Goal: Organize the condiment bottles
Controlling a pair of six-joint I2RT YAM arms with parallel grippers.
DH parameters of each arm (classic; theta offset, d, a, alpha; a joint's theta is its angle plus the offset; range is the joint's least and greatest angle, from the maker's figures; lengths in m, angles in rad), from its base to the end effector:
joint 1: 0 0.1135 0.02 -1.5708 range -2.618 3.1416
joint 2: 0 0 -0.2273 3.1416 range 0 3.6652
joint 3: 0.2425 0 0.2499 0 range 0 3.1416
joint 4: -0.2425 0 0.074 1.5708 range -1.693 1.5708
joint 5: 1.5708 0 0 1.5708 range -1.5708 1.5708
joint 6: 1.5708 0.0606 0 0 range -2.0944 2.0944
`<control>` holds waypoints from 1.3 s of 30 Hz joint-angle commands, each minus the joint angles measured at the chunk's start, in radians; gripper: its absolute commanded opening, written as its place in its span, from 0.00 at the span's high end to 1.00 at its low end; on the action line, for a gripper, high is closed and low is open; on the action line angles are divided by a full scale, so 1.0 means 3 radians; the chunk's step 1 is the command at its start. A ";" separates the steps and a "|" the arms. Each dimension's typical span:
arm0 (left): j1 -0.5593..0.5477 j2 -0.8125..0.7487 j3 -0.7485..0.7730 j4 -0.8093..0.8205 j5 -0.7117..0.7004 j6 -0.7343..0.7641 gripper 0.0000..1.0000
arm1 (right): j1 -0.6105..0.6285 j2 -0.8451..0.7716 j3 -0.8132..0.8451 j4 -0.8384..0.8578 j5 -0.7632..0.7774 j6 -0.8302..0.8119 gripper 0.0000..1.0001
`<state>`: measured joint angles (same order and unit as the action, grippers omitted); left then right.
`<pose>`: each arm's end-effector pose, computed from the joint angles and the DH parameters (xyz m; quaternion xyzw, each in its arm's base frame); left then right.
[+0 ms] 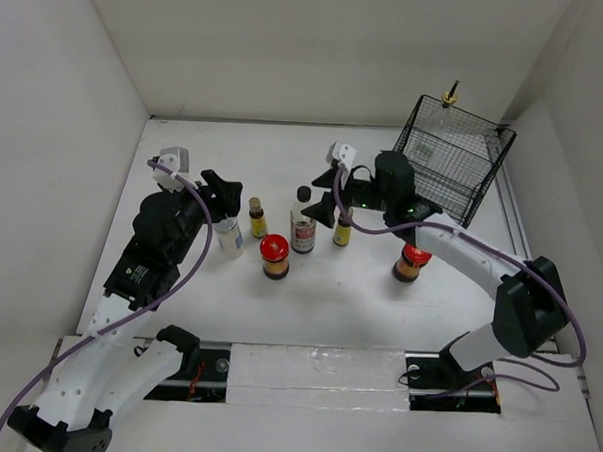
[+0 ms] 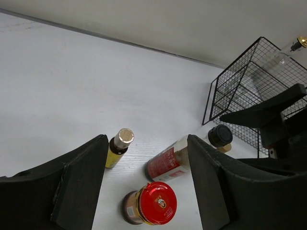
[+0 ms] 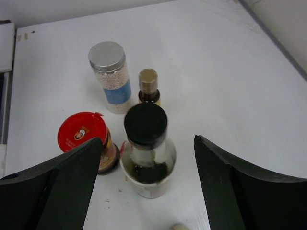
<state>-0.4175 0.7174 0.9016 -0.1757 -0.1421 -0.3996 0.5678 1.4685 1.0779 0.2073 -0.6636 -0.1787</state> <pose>0.1956 -0.0774 0.3675 -0.0441 0.7027 -0.2355 0.6699 0.2865 0.2270 0.2805 -0.4590 0.6009 0.3626 0.5447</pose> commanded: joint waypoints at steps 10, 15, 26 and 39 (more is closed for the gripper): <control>0.0011 -0.0003 -0.0019 0.0130 0.0146 0.0018 0.37 | 0.0250 0.0561 0.0381 0.0504 -0.0002 0.0022 0.24; 0.0011 -0.0034 -0.0019 0.0161 0.0177 0.0018 0.37 | 0.0219 0.0678 0.0166 0.1174 -0.0002 0.0360 0.41; 0.0011 -0.0034 -0.0050 0.0161 0.0208 0.0049 0.37 | 0.0158 0.0602 0.0242 0.1532 0.0044 0.0656 0.86; 0.0011 -0.0070 -0.0050 0.0161 0.0238 0.0049 0.37 | -0.0338 0.0122 0.1311 0.1257 0.0764 0.1184 0.89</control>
<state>-0.4175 0.7139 0.8921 -0.1680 -0.0811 -0.3981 0.5274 1.6360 1.3880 0.4557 -0.5461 0.1280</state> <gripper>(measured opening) 0.623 0.415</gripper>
